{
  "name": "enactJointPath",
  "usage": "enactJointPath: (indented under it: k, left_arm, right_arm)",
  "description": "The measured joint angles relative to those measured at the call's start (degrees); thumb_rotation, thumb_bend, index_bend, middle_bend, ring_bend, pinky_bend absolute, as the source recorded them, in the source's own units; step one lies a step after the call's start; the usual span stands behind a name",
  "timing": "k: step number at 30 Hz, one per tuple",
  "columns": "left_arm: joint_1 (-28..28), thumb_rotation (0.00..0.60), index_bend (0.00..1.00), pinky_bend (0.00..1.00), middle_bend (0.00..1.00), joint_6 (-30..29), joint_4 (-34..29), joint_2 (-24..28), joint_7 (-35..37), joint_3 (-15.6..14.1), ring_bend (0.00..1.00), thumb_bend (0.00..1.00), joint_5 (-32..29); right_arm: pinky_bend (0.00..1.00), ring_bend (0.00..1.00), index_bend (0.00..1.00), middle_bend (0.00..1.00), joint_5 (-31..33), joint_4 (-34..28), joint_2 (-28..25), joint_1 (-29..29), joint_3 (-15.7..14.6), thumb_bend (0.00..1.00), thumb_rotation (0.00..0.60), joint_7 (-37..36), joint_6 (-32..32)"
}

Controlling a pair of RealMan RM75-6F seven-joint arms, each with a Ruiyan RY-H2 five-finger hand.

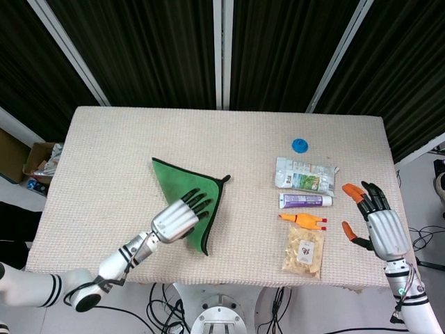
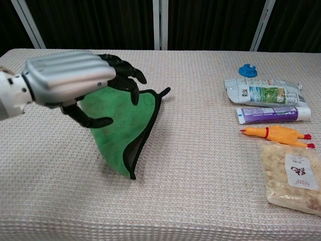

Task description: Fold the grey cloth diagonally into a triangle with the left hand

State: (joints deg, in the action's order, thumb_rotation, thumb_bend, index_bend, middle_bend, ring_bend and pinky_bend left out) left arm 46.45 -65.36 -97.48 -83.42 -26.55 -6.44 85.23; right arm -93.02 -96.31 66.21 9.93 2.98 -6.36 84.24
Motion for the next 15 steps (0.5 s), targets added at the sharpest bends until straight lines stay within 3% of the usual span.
enactJointPath:
  k: [4,15]
  left_arm:
    - [-1.89,0.600,0.34,0.11,0.12,-0.66,-0.97,-1.36,-4.33,-1.88,0.11,0.35,4.06]
    - [-5.29,0.600,0.34,0.11,0.10,1.35,0.44,-8.14,-17.02,-1.50,0.11,0.34,3.20]
  right_arm:
    - [0.04,0.00,0.13,0.14,0.15,-0.11,-0.12,-0.17,-0.06,0.30,0.600,0.18,0.16]
    - [0.04,0.00,0.13,0.14,0.32,-0.42,-0.06,0.08,-0.20,0.30,0.600,0.41,-0.43]
